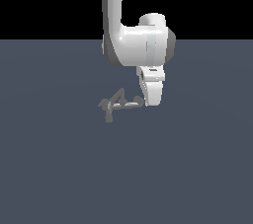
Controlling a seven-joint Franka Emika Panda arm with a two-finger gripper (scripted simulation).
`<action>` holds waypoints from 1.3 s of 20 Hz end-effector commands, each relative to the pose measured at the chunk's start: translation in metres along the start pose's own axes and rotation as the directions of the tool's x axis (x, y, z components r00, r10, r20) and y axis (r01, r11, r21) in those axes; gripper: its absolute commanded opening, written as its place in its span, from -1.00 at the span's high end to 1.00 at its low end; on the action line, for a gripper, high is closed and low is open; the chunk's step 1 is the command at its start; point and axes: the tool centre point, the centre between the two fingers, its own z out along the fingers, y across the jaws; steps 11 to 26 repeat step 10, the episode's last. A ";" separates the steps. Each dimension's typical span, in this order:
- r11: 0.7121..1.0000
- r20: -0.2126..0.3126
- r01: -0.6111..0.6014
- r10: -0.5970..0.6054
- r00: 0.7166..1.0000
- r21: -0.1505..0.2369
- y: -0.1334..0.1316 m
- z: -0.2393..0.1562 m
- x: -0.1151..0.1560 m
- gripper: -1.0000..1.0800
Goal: Turn on the faucet by rotating a designated handle.
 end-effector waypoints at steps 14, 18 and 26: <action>0.998 0.019 0.059 -0.060 0.998 0.003 -0.031 -0.001 -0.068 1.00; 0.998 0.019 0.059 -0.060 0.998 0.003 -0.031 -0.001 -0.068 1.00; 0.998 0.019 0.059 -0.060 0.998 0.003 -0.031 -0.001 -0.068 1.00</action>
